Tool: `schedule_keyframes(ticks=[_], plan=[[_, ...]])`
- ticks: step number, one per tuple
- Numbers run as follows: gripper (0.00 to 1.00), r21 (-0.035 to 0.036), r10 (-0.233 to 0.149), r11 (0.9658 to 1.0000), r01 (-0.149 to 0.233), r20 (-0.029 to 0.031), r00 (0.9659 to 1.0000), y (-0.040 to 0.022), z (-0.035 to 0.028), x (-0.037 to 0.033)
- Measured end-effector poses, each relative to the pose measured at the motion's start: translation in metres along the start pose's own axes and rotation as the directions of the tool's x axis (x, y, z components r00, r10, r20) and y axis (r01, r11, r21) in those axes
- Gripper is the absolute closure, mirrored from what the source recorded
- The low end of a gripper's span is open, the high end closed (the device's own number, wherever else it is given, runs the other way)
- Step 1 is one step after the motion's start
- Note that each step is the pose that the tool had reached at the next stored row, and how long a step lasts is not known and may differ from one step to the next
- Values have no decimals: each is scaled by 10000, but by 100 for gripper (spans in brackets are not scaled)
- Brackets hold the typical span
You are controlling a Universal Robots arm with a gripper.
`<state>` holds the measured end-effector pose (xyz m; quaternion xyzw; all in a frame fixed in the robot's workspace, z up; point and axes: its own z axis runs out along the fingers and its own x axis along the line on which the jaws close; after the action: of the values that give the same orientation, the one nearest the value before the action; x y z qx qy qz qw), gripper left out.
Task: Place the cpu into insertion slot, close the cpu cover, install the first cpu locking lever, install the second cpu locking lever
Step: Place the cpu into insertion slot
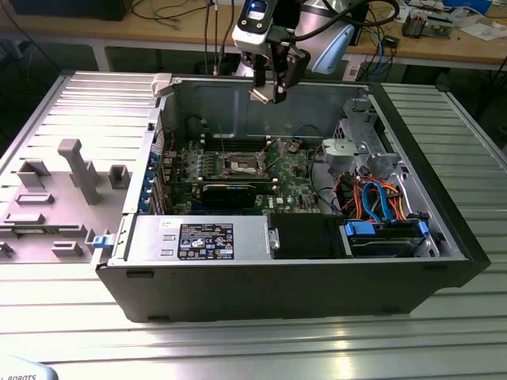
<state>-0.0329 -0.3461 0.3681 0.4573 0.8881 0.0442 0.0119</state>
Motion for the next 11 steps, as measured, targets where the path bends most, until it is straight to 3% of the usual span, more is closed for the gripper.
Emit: schedule_keyframes(ticks=[11], plan=[[46,-17,756,9971,-756,67,9971,-2,1,2]])
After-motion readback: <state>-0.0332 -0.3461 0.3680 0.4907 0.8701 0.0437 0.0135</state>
